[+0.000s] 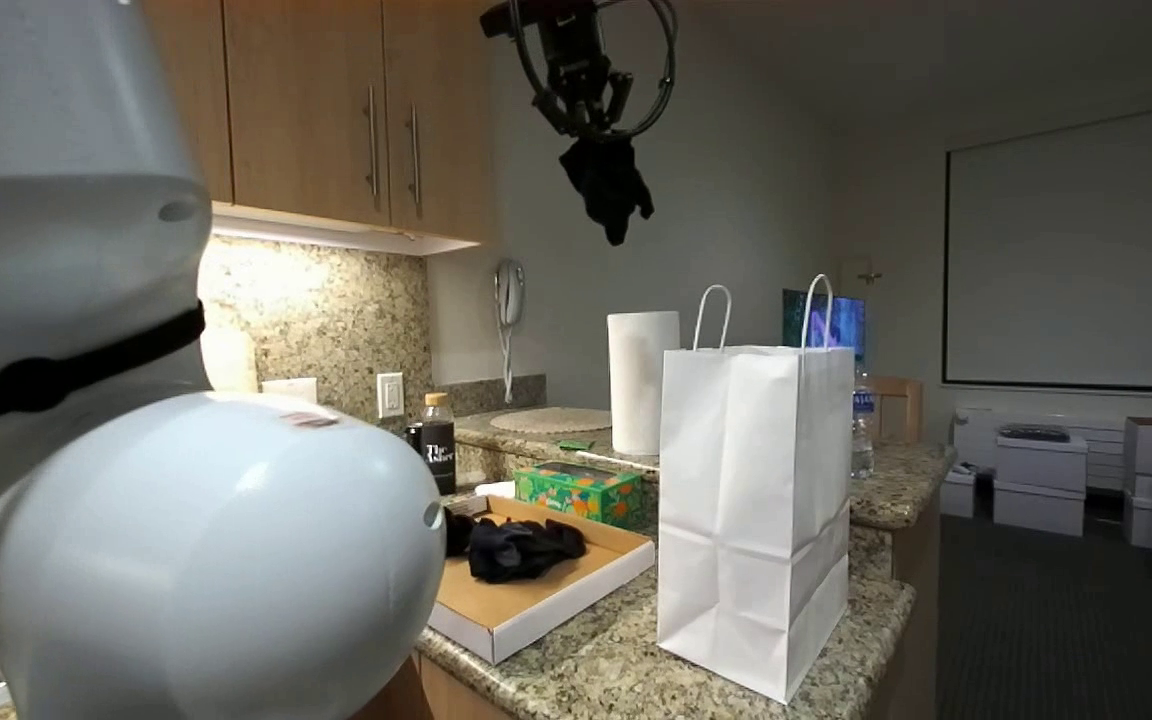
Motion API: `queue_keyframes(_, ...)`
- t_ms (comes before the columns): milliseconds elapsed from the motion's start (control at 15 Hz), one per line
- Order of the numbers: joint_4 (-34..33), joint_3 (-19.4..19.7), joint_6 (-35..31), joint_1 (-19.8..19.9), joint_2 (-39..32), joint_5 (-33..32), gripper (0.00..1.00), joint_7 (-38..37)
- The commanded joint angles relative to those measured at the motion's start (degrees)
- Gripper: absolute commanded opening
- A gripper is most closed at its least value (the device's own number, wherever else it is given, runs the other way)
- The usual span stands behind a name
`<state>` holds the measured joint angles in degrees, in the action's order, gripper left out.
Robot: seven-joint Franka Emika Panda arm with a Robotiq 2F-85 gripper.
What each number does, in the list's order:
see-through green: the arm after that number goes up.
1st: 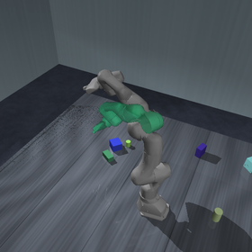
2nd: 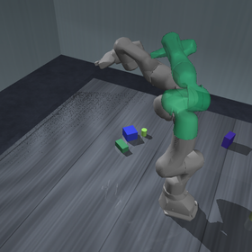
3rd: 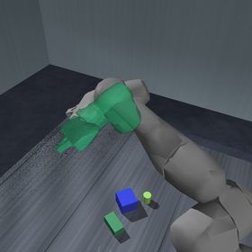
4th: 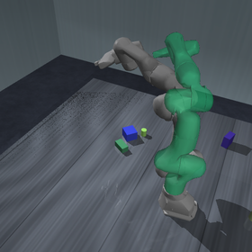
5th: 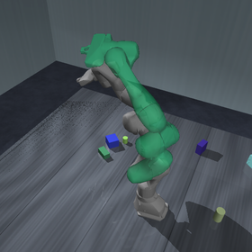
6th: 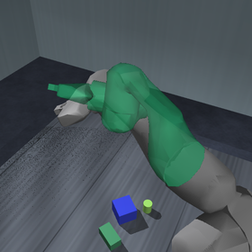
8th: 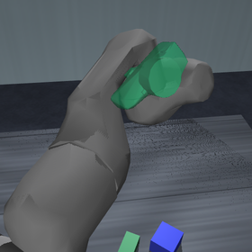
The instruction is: Place the black socks in the white paper bag.
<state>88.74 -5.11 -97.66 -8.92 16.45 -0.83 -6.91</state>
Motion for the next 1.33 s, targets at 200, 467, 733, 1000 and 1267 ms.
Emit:
queue_keyframes(200,7.0,6.9,-7.1,6.7,2.2,6.3,0.1,0.7)
queue_keyframes(467,15.8,8.0,-17.8,8.9,4.2,7.2,0.1,-1.0)
queue_keyframes(733,23.5,8.0,-27.7,10.0,6.5,7.9,0.1,-2.8)
queue_keyframes(1000,28.9,8.9,-31.5,10.8,8.6,8.6,0.1,-3.0)
queue_keyframes(1267,32.1,10.0,-32.2,11.2,8.6,10.4,0.1,-2.7)
